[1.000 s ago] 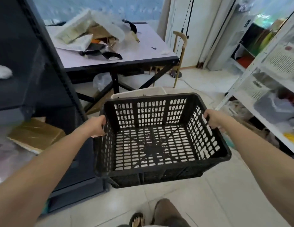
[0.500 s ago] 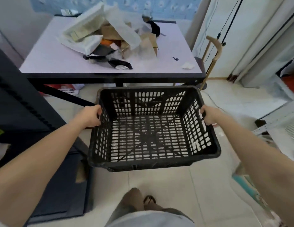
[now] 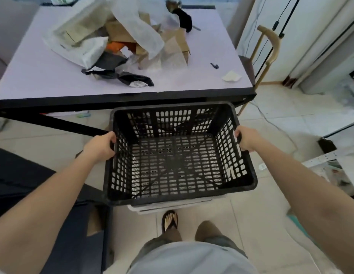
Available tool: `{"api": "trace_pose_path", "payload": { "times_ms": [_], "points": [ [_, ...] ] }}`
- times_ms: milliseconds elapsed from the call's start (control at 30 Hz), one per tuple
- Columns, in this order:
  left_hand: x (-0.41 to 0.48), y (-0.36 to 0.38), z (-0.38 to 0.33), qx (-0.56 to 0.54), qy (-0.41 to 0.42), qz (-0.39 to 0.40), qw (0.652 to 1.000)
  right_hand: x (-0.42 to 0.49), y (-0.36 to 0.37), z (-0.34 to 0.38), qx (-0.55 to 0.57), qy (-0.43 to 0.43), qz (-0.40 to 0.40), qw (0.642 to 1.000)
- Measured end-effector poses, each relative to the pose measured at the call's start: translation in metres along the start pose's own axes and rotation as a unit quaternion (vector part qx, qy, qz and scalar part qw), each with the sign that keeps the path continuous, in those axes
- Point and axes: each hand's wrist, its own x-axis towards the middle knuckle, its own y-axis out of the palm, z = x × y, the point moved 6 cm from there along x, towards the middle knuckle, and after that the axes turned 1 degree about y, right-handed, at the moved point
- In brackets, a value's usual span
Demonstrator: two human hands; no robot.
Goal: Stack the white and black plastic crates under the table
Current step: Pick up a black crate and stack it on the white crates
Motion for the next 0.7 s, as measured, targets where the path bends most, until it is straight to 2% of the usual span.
{"api": "trace_pose_path", "payload": {
  "times_ms": [333, 700],
  "points": [
    [0.008, 0.009, -0.007, -0.003, -0.018, 0.014, 1.000, 0.029, 0.009, -0.012, -0.016, -0.017, 0.045, 0.999],
    [-0.001, 0.018, -0.013, -0.010, -0.047, 0.021, 0.999, 0.035, 0.013, -0.021, 0.000, -0.010, 0.052, 0.999]
  ]
}}
